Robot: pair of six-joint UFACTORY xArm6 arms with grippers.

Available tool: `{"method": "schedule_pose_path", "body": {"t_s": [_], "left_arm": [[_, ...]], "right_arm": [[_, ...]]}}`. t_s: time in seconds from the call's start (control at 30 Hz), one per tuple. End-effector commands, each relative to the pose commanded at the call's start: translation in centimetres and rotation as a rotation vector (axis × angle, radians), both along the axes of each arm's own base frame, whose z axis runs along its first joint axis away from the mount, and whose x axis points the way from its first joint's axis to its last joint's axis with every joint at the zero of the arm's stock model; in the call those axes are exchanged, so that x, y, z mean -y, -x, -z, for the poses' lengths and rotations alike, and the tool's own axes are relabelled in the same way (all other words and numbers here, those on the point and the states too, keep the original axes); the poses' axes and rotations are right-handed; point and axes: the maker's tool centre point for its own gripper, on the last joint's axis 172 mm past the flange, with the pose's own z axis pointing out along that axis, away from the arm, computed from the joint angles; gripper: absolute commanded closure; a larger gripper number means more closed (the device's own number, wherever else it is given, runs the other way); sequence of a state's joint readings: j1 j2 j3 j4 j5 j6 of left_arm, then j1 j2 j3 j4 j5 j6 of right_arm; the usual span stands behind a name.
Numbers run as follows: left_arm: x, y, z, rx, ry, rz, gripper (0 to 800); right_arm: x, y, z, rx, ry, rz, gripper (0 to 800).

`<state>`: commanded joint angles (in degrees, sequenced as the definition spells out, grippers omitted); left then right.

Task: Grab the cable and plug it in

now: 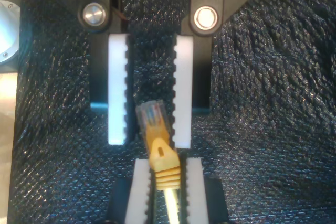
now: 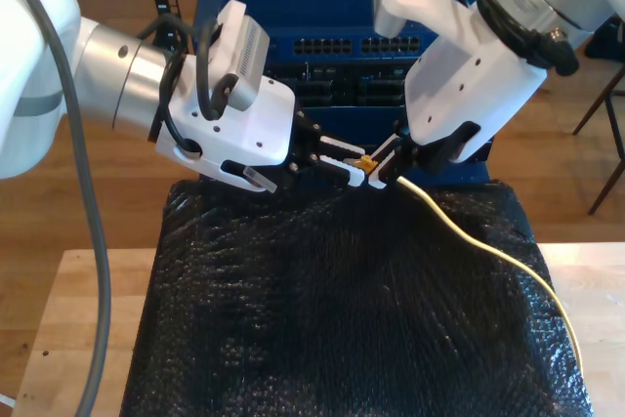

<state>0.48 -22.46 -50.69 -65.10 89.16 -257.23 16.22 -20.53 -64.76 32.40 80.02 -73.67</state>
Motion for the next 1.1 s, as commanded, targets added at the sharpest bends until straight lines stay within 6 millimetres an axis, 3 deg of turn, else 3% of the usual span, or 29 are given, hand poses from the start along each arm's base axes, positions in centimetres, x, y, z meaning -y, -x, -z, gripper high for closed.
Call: {"method": "schedule_pose_path", "body": {"t_s": [0.2,0.4,0.63,0.93,1.03,1.07,1.1], "left_arm": [[0.05,0.14,0.00,-0.003,0.003,0.004,657],[0.02,0.03,-0.03,0.000,0.001,0.000,752],[0.06,0.07,-0.12,0.002,0.001,-0.001,792],[0.06,0.07,-0.12,0.002,0.001,-0.001,797],[0.04,0.08,-0.09,0.002,-0.001,0.000,797],[0.04,0.08,-0.09,0.002,-0.001,0.000,797],[0.04,0.08,-0.09,0.002,-0.001,0.000,797]], "right_arm": [[0.00,0.00,0.00,0.000,0.000,0.000,796],[0.00,0.00,0.00,0.000,0.000,0.000,797],[0.00,0.00,0.00,0.000,0.000,0.000,796],[0.00,0.00,0.00,0.000,0.000,0.000,788],[0.00,0.00,0.00,0.000,0.000,0.000,715],[0.00,0.00,0.00,0.000,0.000,0.000,631],[0.01,0.07,0.08,-0.003,0.001,-0.001,476]]}}
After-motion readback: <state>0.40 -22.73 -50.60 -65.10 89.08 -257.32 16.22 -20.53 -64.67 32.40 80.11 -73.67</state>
